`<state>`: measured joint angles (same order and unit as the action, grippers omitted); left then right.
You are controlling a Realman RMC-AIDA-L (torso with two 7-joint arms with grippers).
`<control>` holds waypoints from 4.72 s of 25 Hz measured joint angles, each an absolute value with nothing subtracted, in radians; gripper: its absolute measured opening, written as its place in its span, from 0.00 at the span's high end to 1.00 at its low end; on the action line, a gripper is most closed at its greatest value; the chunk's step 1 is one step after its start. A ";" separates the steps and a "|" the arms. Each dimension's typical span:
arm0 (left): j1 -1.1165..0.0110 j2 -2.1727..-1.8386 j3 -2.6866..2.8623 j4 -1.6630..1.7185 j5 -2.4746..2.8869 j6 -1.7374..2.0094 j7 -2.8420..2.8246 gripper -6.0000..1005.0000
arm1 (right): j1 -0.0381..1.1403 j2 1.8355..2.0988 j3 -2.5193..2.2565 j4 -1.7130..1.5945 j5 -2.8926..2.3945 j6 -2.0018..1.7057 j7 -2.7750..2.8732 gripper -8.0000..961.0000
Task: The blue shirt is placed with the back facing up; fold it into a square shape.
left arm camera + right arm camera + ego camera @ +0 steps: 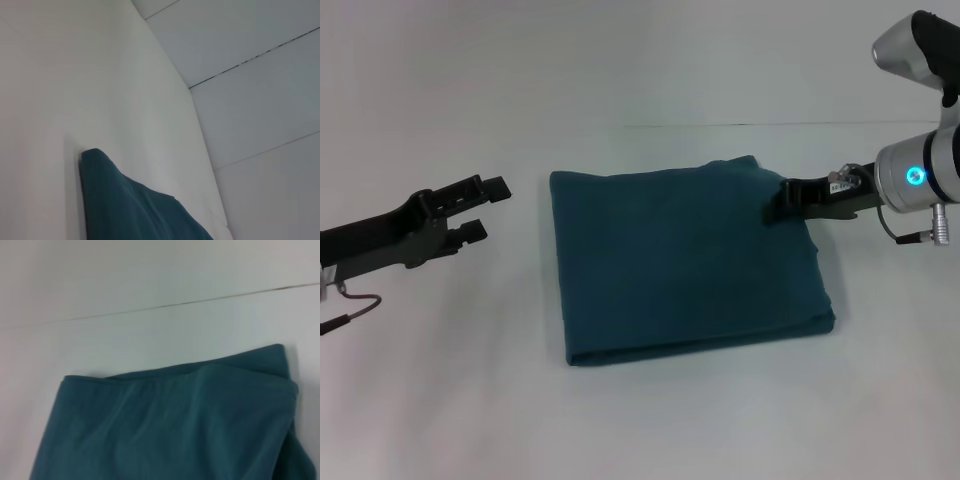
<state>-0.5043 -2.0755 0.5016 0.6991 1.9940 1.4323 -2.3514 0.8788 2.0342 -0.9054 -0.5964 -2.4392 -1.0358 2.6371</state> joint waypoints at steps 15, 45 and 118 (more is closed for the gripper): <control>-0.498 -2.077 0.502 0.696 1.993 1.433 -2.349 0.06 | 0.891 2.048 -0.953 -0.554 -2.514 -0.884 2.607 0.75; -0.498 -2.077 0.489 0.696 1.991 1.418 -2.351 0.06 | 0.907 2.079 -0.950 -0.561 -2.332 -0.716 2.405 0.41; -0.523 -2.163 0.483 0.450 2.183 1.345 -2.487 0.06 | 0.579 1.838 -0.571 -0.637 -2.055 -1.637 2.335 0.03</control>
